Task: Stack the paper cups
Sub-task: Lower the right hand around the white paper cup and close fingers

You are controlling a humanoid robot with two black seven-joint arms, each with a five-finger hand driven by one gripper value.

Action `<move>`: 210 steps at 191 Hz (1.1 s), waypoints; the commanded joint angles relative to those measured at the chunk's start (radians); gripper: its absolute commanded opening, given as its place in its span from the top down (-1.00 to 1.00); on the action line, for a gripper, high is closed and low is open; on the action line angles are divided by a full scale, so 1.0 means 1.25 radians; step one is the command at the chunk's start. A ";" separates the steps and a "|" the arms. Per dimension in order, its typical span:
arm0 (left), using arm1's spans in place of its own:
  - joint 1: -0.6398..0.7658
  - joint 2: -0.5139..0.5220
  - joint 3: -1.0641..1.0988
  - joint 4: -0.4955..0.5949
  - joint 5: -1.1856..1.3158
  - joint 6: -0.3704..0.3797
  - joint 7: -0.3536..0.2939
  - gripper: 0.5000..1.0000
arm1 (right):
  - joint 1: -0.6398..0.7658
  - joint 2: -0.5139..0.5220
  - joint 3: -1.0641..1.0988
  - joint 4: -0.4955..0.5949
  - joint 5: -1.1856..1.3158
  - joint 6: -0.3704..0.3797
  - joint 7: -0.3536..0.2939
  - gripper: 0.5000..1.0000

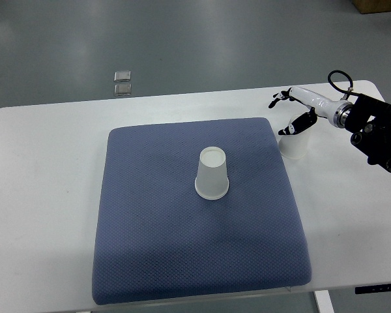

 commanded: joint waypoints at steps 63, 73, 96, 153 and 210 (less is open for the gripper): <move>0.000 0.000 0.000 0.000 0.000 0.000 0.000 -1.00 | 0.002 -0.010 -0.039 -0.043 -0.069 -0.005 0.024 -0.66; 0.000 0.000 0.000 0.000 0.000 0.000 -0.001 -1.00 | 0.003 -0.011 -0.039 -0.047 -0.081 -0.006 0.026 -0.66; -0.001 0.000 0.000 0.000 0.000 0.000 0.000 -1.00 | 0.014 -0.011 -0.039 -0.059 -0.105 -0.006 0.031 -0.66; 0.000 0.000 0.000 0.000 0.000 0.000 -0.001 -1.00 | 0.018 -0.014 -0.041 -0.070 -0.144 -0.005 0.047 -0.65; 0.000 0.000 0.000 0.000 0.000 0.000 -0.001 -1.00 | 0.018 -0.018 -0.059 -0.078 -0.146 -0.006 0.060 -0.61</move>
